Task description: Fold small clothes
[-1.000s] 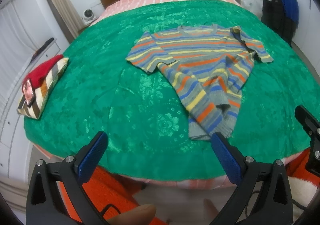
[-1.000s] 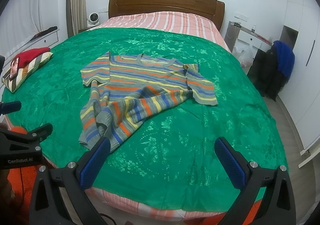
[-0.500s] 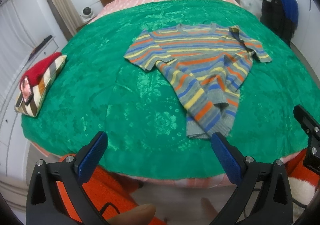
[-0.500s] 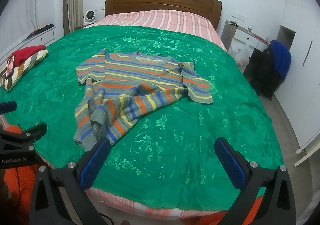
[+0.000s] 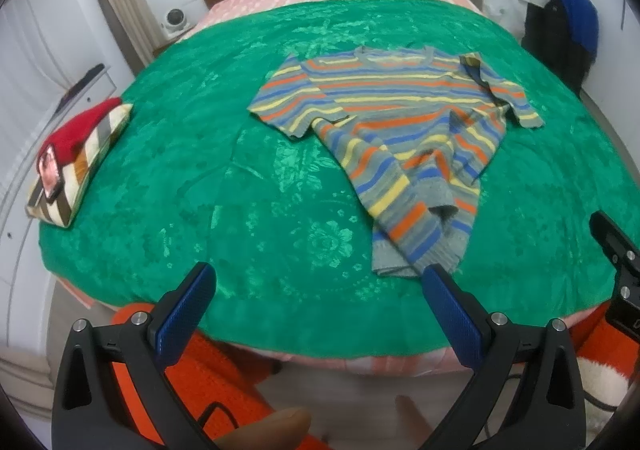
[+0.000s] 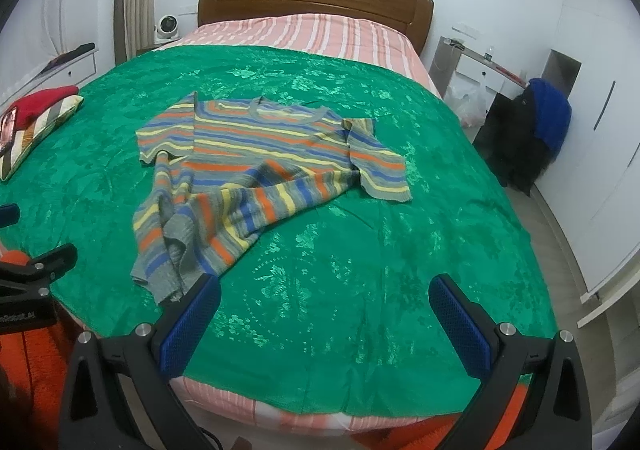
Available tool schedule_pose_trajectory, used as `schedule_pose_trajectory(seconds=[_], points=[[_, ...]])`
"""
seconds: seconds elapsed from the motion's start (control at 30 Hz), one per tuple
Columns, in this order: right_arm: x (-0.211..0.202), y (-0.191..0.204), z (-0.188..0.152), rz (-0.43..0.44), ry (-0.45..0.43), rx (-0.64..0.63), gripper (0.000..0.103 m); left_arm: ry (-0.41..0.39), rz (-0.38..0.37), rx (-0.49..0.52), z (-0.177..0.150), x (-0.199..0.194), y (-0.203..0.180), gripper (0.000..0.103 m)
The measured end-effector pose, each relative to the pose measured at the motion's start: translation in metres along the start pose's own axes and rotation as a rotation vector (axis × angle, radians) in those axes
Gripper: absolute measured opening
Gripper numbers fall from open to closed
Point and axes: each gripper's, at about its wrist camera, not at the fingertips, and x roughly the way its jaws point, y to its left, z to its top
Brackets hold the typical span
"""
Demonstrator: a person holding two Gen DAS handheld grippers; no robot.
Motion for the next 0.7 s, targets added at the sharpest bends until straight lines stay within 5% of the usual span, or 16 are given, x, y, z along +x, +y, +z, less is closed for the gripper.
schedule_pose_trajectory(seconds=[0.7], points=[[0.012,-0.001,-0.004,-0.013,0.075,0.001,0.103,0.022,-0.005,0.005,-0.002,0.003,0.001,0.103]])
